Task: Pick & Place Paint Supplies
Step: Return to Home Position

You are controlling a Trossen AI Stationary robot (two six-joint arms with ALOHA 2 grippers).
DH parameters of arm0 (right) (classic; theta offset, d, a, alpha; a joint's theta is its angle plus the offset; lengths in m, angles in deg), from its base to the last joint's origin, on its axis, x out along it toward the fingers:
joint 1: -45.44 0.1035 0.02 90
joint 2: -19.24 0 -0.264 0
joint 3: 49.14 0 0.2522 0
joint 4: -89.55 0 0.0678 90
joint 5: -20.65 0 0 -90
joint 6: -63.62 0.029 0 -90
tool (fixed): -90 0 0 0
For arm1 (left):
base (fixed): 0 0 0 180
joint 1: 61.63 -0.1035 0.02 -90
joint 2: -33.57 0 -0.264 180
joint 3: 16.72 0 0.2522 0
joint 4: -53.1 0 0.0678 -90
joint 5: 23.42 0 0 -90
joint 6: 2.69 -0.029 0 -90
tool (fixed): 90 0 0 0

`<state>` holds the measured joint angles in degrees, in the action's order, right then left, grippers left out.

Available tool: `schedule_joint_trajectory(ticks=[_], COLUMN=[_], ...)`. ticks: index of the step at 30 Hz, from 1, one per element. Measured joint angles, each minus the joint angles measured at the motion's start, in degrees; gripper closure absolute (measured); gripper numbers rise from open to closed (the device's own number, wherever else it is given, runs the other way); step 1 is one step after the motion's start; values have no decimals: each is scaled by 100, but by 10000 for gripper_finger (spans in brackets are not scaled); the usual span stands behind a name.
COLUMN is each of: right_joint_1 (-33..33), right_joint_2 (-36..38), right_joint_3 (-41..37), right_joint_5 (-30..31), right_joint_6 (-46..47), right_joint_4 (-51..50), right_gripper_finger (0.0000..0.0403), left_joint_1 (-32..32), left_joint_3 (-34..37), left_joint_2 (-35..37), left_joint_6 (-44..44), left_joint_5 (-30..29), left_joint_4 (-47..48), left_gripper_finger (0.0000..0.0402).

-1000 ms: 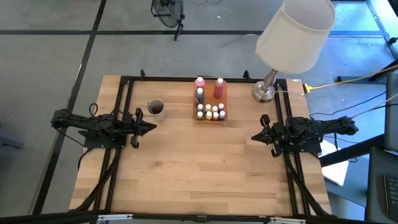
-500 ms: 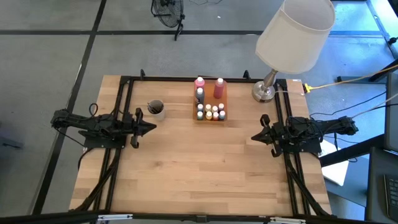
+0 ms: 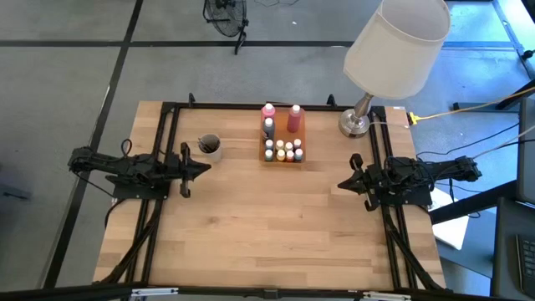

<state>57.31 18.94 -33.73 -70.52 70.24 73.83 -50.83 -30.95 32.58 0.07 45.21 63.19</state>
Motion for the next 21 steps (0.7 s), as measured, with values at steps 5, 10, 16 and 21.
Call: schedule_joint_trajectory(ticks=[5,10,16,21], right_joint_1=[0,0,0,0], right_joint_2=[0,0,0,0], right_joint_3=[0,0,0,0], right_joint_5=[-1,-2,-2,-2], right_joint_6=[0,0,0,0], right_joint_4=[2,2,2,2], right_gripper_finger=[396,396,396,396], left_joint_1=[0,2,0,0], left_joint_3=[0,0,-2,-2], left_joint_2=[8,6,-70,-70], left_joint_6=[-232,-206,139,153], left_joint_5=[282,862,630,622], left_joint_4=[24,93,72,71], left_gripper_finger=[396,396,396,396])
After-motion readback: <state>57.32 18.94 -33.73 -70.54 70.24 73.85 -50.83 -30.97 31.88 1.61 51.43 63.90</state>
